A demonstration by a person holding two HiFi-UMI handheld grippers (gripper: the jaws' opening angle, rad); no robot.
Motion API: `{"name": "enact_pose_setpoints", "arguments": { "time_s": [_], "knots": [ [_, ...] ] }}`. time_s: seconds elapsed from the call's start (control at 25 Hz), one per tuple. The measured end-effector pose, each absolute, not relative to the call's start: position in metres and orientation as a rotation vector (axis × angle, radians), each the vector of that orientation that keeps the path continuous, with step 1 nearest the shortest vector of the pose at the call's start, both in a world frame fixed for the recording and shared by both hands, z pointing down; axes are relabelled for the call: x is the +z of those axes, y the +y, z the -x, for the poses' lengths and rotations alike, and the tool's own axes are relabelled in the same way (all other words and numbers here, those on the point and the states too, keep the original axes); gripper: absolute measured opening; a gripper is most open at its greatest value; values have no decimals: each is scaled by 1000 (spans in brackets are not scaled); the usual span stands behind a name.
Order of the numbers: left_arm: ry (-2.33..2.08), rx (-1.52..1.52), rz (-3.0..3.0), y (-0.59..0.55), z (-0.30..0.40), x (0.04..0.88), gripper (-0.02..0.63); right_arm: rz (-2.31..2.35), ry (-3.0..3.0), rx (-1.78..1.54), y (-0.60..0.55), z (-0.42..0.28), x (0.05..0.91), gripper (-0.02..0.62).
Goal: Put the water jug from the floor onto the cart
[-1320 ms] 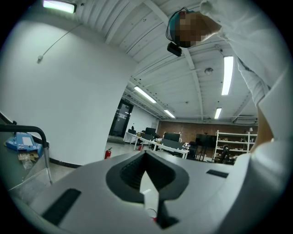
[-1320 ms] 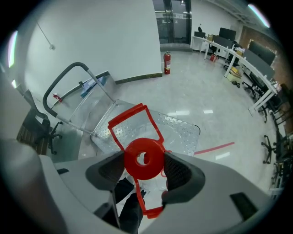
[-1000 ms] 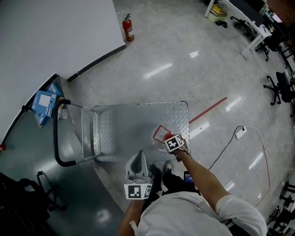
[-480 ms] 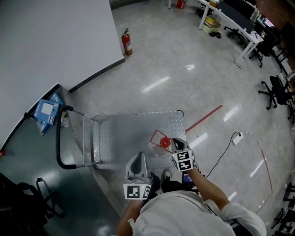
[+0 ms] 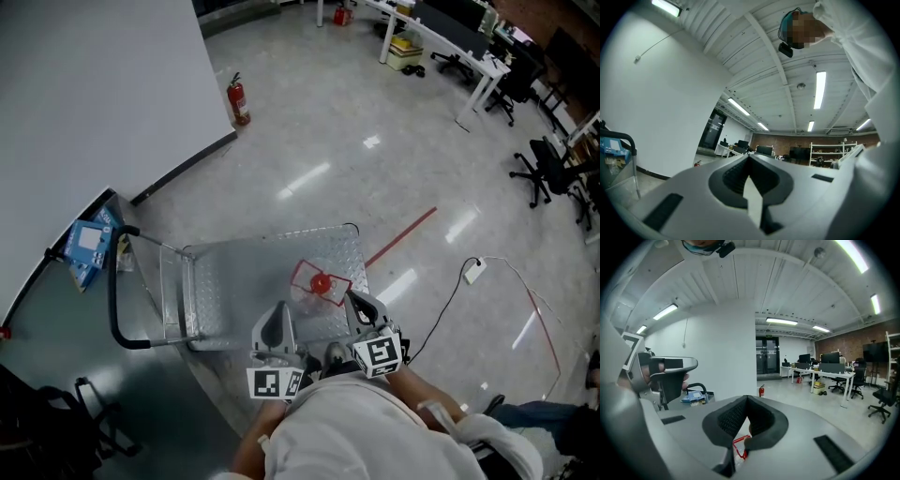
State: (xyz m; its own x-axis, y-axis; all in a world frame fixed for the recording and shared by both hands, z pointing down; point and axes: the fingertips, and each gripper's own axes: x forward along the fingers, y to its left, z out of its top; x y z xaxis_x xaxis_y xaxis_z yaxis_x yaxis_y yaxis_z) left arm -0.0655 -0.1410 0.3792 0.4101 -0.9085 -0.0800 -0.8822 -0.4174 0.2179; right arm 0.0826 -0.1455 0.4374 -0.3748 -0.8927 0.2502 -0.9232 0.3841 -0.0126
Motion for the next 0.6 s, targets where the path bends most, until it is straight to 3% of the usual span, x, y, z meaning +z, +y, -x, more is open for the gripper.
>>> {"name": "enact_pose_setpoints", "arguments": {
  "time_s": [0.6],
  "knots": [
    [-1617,-275,-2527,-126,65,379,3,-1616,-2476,205,-137,-78,433,12]
  ]
}}
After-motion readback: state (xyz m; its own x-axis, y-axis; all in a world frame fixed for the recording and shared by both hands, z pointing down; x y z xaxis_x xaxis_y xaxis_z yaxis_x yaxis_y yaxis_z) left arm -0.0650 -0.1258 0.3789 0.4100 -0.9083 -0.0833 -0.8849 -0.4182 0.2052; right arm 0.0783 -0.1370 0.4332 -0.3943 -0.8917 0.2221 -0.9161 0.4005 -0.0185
